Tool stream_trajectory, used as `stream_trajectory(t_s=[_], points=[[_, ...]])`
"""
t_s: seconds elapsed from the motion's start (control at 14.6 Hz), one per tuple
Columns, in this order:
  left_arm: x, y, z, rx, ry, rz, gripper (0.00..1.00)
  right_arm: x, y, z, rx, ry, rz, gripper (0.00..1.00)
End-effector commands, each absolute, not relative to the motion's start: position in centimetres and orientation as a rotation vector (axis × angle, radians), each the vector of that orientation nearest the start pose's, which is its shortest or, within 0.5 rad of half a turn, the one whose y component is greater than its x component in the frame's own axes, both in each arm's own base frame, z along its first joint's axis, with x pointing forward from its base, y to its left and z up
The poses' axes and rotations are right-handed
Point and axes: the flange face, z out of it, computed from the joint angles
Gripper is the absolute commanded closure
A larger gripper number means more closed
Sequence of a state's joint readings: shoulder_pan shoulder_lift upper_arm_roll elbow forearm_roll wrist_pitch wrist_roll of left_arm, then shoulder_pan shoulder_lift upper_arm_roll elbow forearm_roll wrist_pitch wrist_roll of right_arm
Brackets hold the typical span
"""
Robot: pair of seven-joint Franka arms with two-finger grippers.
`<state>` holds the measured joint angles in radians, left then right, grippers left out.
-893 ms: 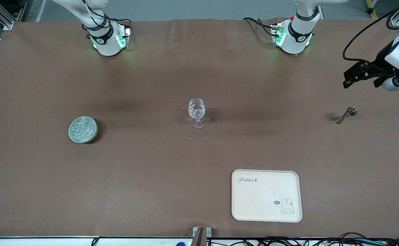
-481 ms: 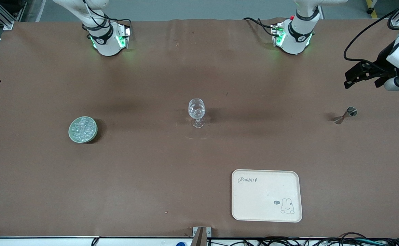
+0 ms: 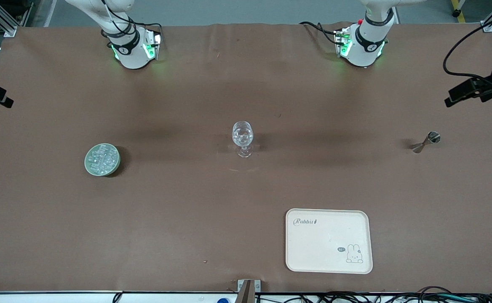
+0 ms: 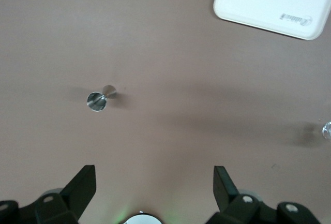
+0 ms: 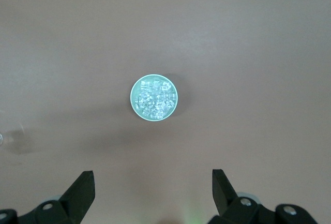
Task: Pour wine and add ice with both arms
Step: 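Grasp the jigger with the left gripper while the right gripper nears the bowl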
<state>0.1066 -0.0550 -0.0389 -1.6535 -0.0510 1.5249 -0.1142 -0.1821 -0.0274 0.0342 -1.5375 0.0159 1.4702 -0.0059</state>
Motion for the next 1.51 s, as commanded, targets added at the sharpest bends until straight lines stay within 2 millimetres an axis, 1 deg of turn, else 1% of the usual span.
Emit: stream_trajectory(t_s=[0.0,0.07,0.14,0.21,0.27,0.34,0.41,0.48,0.62,0.69,0.82,0.89,0.96,1.03,1.1,1.17,1.31,1.37,1.44], points=[[54.0,7.7,58.8,-3.213,-0.432,0.192,0.00,52.5,-7.2,64.6,-3.131,0.221,0.070,0.00],[54.4,9.9,57.7,-3.221,-0.503,0.203,0.00,52.5,-7.1,64.5,-3.131,0.219,0.075,0.00],[54.9,12.0,56.3,-3.226,-0.570,0.216,0.00,52.5,-7.1,63.9,-3.128,0.214,0.098,0.00],[55.2,14.4,54.9,-3.230,-0.645,0.235,0.00,52.4,-6.9,62.6,-3.125,0.199,0.141,0.00],[55.4,17.1,52.9,-3.243,-0.739,0.261,0.00,52.3,-6.8,61.0,-3.123,0.199,0.170,0.00],[55.5,19.2,51.0,-3.250,-0.818,0.296,0.00,52.5,-6.8,59.3,-3.121,0.197,0.177,0.00],[55.6,21.7,48.2,-3.232,-0.912,0.350,0.00,52.7,-6.3,57.0,-3.122,0.181,0.182,0.00],[55.1,24.1,46.2,-3.219,-0.994,0.398,0.00,52.9,-6.3,54.6,-3.122,0.172,0.182,0.00],[53.4,29.6,41.8,-3.223,-1.219,0.491,0.00,52.9,-5.8,49.6,-3.126,0.156,0.163,0.00],[52.7,31.6,39.8,-3.239,-1.335,0.520,0.00,52.8,-5.7,47.6,-3.127,0.154,0.154,0.00],[52.4,33.9,35.2,-3.251,-1.504,0.616,0.00,52.0,-5.3,43.3,-3.130,0.142,0.137,0.00],[51.9,35.7,32.8,-3.231,-1.611,0.659,0.00,51.5,-5.3,41.3,-3.134,0.139,0.116,0.00],[50.9,37.7,30.0,-3.200,-1.758,0.715,0.00,51.0,-5.3,39.4,-3.142,0.121,0.095,0.00],[50.0,39.0,27.8,-3.173,-1.874,0.772,0.00,50.6,-5.2,38.4,-3.146,0.101,0.083,0.00],[49.7,39.5,26.4,-3.166,-1.931,0.808,0.00,50.3,-5.4,37.7,-3.147,0.094,0.081,0.00],[49.7,39.3,25.2,-3.120,-2.003,0.861,0.00,49.9,-5.3,36.3,-3.148,0.085,0.074,0.00],[50.0,39.2,23.5,-2.947,-2.167,0.971,0.00,49.1,-5.2,33.4,-3.160,0.069,0.022,0.00],[50.7,39.1,23.2,-2.864,-2.247,1.015,0.00,48.9,-5.2,32.0,-3.164,0.059,0.022,0.00],[50.8,38.9,22.5,-2.810,-2.292,1.078,0.00,48.8,-5.1,30.7,-3.166,0.048,0.030,0.00]])
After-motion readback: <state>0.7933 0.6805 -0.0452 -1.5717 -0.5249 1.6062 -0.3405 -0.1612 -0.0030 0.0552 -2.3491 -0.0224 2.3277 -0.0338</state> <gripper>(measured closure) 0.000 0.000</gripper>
